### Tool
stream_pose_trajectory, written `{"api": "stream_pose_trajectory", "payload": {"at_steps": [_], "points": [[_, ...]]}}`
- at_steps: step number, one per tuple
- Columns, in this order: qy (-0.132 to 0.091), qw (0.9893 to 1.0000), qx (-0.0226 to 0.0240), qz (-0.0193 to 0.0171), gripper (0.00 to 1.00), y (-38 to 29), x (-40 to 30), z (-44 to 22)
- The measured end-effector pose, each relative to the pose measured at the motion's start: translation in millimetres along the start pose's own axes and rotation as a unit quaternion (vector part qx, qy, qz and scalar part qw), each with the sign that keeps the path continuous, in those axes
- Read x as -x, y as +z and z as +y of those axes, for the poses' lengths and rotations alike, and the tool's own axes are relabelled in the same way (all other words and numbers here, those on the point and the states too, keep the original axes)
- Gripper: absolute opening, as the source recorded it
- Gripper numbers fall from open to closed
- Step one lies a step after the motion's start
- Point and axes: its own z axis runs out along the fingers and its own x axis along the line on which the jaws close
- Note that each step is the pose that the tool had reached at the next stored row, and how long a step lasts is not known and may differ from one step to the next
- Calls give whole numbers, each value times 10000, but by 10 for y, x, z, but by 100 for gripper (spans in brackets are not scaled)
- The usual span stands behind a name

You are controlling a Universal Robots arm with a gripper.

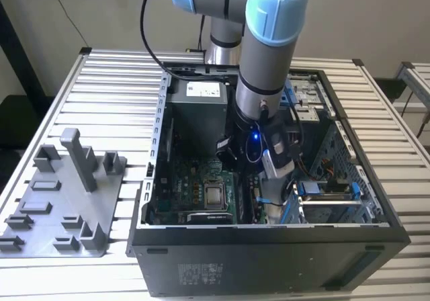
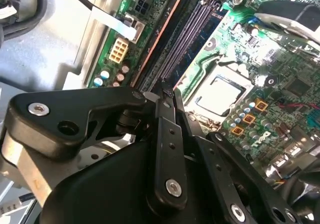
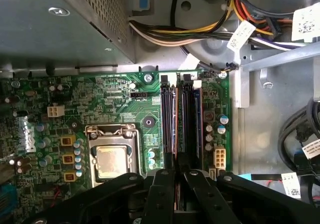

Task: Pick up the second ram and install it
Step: 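Insert the second ram into the second slot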

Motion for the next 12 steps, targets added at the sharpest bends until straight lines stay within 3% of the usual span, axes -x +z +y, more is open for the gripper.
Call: {"api": "stream_pose_trajectory", "payload": {"at_steps": [12], "points": [[0, 10000, -1, 0, 14, 27, -6, -4]]}}
